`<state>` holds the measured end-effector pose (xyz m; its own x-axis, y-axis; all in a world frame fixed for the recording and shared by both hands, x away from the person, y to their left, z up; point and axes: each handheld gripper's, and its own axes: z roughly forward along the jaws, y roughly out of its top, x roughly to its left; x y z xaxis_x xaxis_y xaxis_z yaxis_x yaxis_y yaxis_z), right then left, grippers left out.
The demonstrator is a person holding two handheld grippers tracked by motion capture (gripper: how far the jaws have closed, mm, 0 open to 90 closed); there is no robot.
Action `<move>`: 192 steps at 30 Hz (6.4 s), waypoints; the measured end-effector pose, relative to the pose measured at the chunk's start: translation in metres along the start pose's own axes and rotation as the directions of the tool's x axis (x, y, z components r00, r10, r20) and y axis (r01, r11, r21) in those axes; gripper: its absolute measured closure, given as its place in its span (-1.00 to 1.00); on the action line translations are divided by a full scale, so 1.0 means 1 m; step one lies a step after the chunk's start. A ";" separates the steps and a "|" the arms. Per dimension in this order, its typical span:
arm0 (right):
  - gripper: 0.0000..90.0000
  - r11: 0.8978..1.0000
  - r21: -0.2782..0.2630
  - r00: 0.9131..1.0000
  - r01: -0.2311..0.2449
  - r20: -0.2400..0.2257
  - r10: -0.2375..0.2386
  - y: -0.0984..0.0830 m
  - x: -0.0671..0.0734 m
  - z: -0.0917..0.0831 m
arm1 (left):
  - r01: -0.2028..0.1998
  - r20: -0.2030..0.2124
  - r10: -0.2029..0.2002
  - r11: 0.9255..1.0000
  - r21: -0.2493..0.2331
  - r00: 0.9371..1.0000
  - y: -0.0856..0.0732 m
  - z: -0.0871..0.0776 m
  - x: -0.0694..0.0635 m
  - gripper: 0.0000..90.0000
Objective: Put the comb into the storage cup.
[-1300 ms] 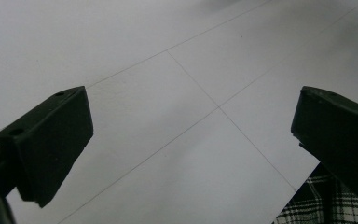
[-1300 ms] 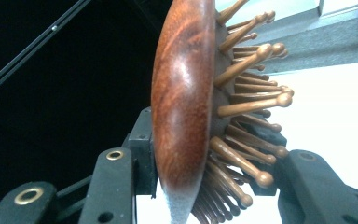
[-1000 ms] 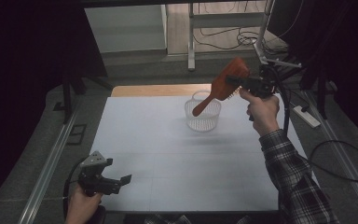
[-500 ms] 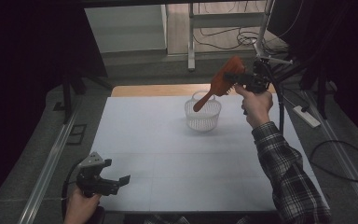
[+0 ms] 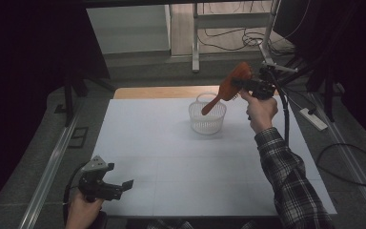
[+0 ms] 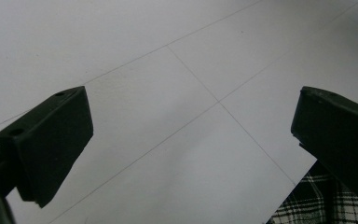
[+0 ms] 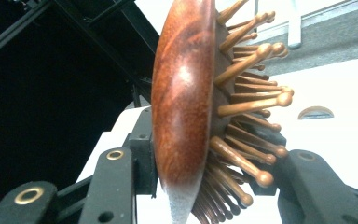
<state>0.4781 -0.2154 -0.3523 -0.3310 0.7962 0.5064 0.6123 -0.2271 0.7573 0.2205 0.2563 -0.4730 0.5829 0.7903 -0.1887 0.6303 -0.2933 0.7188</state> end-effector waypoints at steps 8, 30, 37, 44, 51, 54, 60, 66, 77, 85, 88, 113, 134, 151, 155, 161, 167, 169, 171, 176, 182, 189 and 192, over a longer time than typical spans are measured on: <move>0.20 1.000 -0.002 1.000 -0.006 0.020 0.006 -0.008 -0.005 0.007 | -0.001 -0.002 0.001 1.000 0.004 1.000 0.000 0.001 0.000 -1.00; 0.20 1.000 0.009 0.999 0.014 0.041 -0.014 -0.032 0.002 0.026 | -0.002 -0.011 0.002 1.000 0.013 1.000 0.002 0.002 -0.001 -1.00; 0.20 1.000 0.017 0.999 0.017 0.051 -0.018 -0.042 0.002 0.033 | -0.001 -0.009 0.001 1.000 0.014 1.000 0.002 0.003 0.000 -1.00; 0.19 0.999 0.028 0.998 0.015 0.058 -0.016 -0.052 0.001 0.039 | -0.002 -0.010 0.002 1.000 0.016 1.000 0.002 0.003 0.000 -1.00; 0.19 0.999 0.037 0.998 0.020 0.061 -0.022 -0.061 0.002 0.044 | -0.003 -0.009 0.003 1.000 0.018 1.000 0.003 0.003 0.000 -1.00; 0.19 0.999 0.030 0.998 0.011 0.058 -0.013 -0.063 0.001 0.045 | -0.004 -0.009 0.005 1.000 0.020 1.000 0.003 0.004 0.000 -1.00; 0.16 1.000 0.013 0.999 -0.001 0.055 0.001 -0.067 -0.004 0.042 | -0.007 -0.007 0.007 1.000 0.024 1.000 0.004 0.004 -0.001 -1.00; 0.10 1.000 0.002 0.998 -0.023 0.062 0.022 -0.071 -0.009 0.042 | -0.007 -0.008 0.008 1.000 0.026 1.000 0.004 0.006 -0.001 -0.99; -0.13 0.999 0.026 0.993 0.026 0.114 -0.029 -0.072 -0.015 0.039 | -0.011 -0.013 0.011 0.999 0.032 1.000 0.005 0.006 -0.001 -0.99; -0.32 0.997 0.063 0.993 0.042 0.107 -0.049 -0.071 -0.019 0.038 | -0.005 -0.015 0.005 1.000 0.026 1.000 0.005 0.006 -0.001 -1.00; -0.38 0.996 0.071 0.993 0.056 0.103 -0.063 -0.070 -0.018 0.038 | -0.002 -0.015 0.002 1.000 0.021 1.000 0.005 0.005 -0.001 -1.00; -0.74 0.970 0.128 0.973 0.205 0.085 -0.216 -0.064 -0.013 0.032 | -0.027 -0.053 0.026 0.999 -0.017 0.998 0.000 -0.004 -0.005 -1.00; -0.92 0.920 0.208 0.937 0.331 0.043 -0.347 -0.062 -0.010 0.027 | -0.019 -0.042 0.019 1.000 -0.009 0.999 0.001 -0.002 -0.004 -1.00; -0.98 0.885 0.231 0.906 0.405 0.026 -0.422 -0.061 -0.007 0.015 | -0.016 -0.041 0.015 1.000 -0.012 0.999 0.001 -0.003 -0.003 -1.00; -0.98 0.878 0.235 0.901 0.416 0.022 -0.433 -0.060 -0.006 0.011 | -0.014 -0.040 0.014 1.000 -0.012 0.999 0.001 -0.002 -0.003 -1.00; -0.99 0.869 0.240 0.892 0.433 0.024 -0.451 -0.062 -0.006 0.006 | -0.015 -0.041 0.015 1.000 -0.011 0.999 0.001 -0.002 -0.003 -1.00; -0.99 0.857 0.241 0.879 0.456 0.031 -0.476 -0.063 -0.007 -0.001 | -0.018 -0.039 0.018 1.000 -0.012 0.999 0.001 -0.003 -0.003 -1.00; -0.99 0.858 0.239 0.879 0.456 0.029 -0.475 -0.063 -0.008 -0.003 | -0.018 -0.038 0.018 1.000 -0.010 0.999 0.001 -0.002 -0.003 -1.00; -1.00 0.858 0.238 0.880 0.454 0.030 -0.474 -0.064 -0.008 -0.004 | -0.017 -0.039 0.017 1.000 -0.012 0.999 0.001 -0.002 -0.003 -1.00; -1.00 0.858 0.247 0.880 0.450 0.036 -0.473 -0.067 -0.010 -0.007 | -0.017 -0.038 0.017 1.000 -0.012 0.999 0.001 -0.002 -0.004 -1.00; -1.00 0.858 0.248 0.882 0.450 0.026 -0.470 -0.071 -0.011 -0.011 | -0.018 -0.039 0.018 1.000 -0.011 0.999 0.001 -0.002 -0.004 -1.00; -1.00 0.859 0.239 0.882 0.453 0.017 -0.470 -0.075 -0.012 -0.014 | -0.016 -0.040 0.016 1.000 -0.011 0.999 0.001 -0.002 -0.003 -1.00; -1.00 0.858 0.238 0.882 0.456 0.012 -0.472 -0.076 -0.013 -0.015 | -0.016 -0.040 0.016 1.000 -0.011 0.999 0.001 -0.002 -0.003 -1.00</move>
<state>0.4245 -0.2166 -0.4103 -0.5720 0.8159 0.0844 0.5451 0.3012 0.7824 0.2179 0.2548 -0.4703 0.5718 0.8065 -0.1505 0.6150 -0.3000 0.7293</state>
